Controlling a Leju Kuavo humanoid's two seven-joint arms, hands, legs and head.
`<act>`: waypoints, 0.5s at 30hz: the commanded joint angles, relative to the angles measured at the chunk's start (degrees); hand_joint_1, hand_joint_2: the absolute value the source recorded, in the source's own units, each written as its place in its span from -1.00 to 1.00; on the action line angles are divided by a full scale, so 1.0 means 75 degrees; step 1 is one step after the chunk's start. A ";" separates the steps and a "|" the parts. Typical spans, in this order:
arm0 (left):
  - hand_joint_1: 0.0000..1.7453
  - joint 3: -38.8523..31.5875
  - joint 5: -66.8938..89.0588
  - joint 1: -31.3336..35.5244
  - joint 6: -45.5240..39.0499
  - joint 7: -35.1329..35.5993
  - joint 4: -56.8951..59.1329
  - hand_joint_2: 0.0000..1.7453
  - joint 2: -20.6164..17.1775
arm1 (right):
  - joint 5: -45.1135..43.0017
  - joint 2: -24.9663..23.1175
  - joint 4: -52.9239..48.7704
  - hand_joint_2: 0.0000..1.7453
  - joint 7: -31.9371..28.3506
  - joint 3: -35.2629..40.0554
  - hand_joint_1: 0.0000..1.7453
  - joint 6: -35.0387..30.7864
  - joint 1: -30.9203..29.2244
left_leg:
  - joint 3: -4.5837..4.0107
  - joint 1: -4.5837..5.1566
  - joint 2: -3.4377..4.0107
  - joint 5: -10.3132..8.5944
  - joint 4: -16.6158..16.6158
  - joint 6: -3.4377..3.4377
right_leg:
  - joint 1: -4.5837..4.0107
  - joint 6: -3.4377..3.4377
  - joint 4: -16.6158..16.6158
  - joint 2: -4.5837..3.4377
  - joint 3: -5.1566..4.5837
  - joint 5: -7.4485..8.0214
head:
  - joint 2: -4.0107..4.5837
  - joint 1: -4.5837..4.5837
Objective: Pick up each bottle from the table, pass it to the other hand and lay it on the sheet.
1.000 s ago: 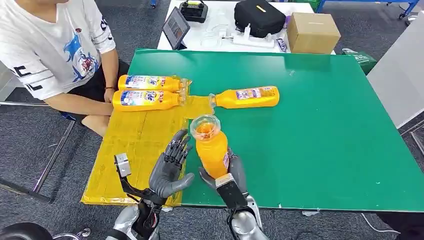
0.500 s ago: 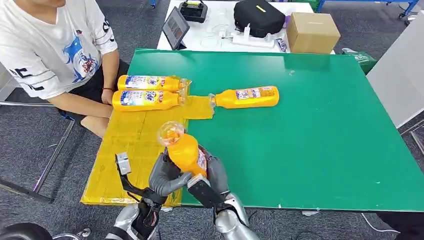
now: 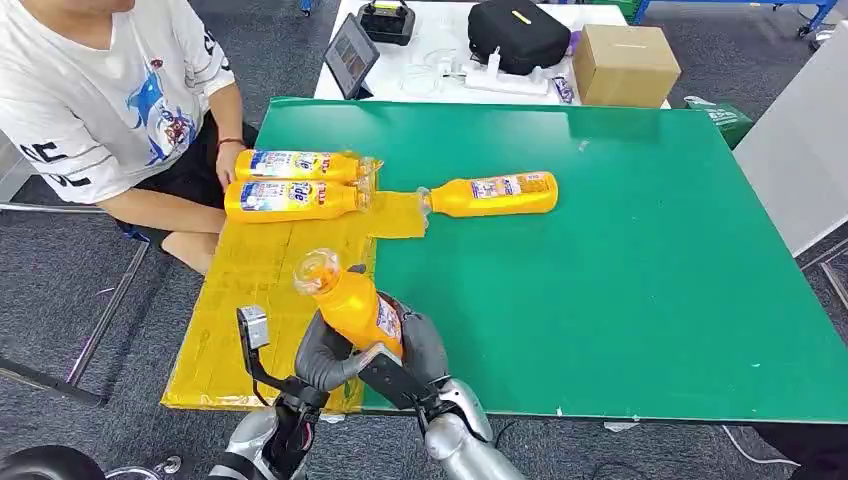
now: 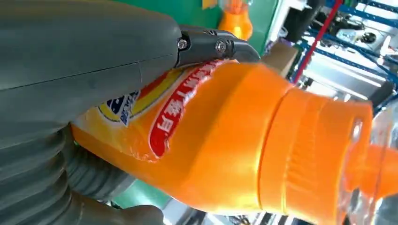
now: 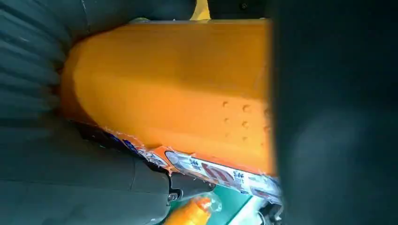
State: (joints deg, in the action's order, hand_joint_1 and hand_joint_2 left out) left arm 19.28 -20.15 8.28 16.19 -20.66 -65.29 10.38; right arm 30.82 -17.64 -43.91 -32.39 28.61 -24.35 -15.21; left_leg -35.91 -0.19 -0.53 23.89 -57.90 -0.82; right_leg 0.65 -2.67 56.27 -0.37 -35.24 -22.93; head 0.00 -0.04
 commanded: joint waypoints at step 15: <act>0.78 -0.0036 -0.0351 0.0453 0.0207 -0.0028 0.0519 1.00 0.0253 | 0.0342 -0.0125 0.1405 1.00 0.0218 0.1297 1.00 0.0202 -0.0391 | 0.0044 -0.0011 -0.0005 0.0023 -0.0004 0.0006 | -0.0014 0.0014 -0.0005 0.0019 0.0051 -0.0022 | 0.0000 0.0000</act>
State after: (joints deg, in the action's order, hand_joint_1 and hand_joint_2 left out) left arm 18.23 -20.33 9.19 15.76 -20.98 -62.66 10.38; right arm 32.72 -17.94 -39.52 -31.10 32.04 -24.28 -17.40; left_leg -35.92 -0.19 -0.50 23.89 -57.90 -0.82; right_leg 0.65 -2.67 56.27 -0.37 -35.25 -22.93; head 0.00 -0.04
